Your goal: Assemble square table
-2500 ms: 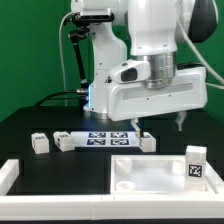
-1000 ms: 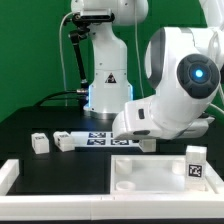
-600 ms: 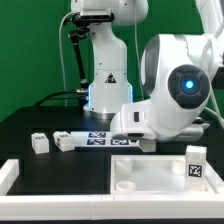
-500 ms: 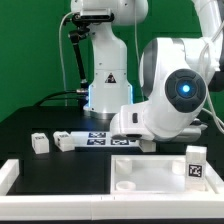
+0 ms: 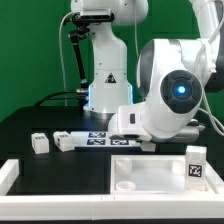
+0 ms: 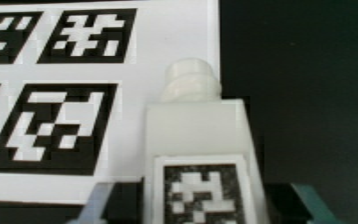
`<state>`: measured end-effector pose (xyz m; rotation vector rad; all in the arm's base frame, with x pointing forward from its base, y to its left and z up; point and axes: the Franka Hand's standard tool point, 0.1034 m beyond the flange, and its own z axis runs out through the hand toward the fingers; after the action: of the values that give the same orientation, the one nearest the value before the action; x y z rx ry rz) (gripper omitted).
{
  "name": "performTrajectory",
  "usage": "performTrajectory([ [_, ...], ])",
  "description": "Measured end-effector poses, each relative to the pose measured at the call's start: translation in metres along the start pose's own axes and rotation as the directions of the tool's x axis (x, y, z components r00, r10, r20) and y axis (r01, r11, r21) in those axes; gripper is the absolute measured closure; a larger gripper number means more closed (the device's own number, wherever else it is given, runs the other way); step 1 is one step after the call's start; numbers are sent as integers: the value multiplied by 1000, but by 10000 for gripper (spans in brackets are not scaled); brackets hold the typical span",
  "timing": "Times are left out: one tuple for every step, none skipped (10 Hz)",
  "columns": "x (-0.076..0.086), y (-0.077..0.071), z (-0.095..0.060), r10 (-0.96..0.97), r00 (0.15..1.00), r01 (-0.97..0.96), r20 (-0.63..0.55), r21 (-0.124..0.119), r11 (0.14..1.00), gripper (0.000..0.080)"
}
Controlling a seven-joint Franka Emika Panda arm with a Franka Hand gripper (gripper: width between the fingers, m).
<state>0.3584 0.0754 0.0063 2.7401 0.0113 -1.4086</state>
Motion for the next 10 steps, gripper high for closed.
performTrajectory([
  [0,0,0,1,1000,-1,0,1,1000,516],
  [0,1,0,1,1000,-1,0,2,1000,516],
  [0,1,0,2,1000,-2,0,3,1000,516],
  [0,2,0,3,1000,-3,0,4,1000,516],
  [0,2,0,4,1000,-4,0,5,1000,516],
  [-1,6,-7,-14,1000,14,5,6,1000,516],
  [-2,17,-40,-36,999,36,-29,8,999,515],
  [-5,27,-67,-47,996,49,-75,18,999,515],
  [-13,36,-86,-54,995,57,-85,31,998,515],
  [-22,47,-107,-56,991,62,-125,42,997,515],
])
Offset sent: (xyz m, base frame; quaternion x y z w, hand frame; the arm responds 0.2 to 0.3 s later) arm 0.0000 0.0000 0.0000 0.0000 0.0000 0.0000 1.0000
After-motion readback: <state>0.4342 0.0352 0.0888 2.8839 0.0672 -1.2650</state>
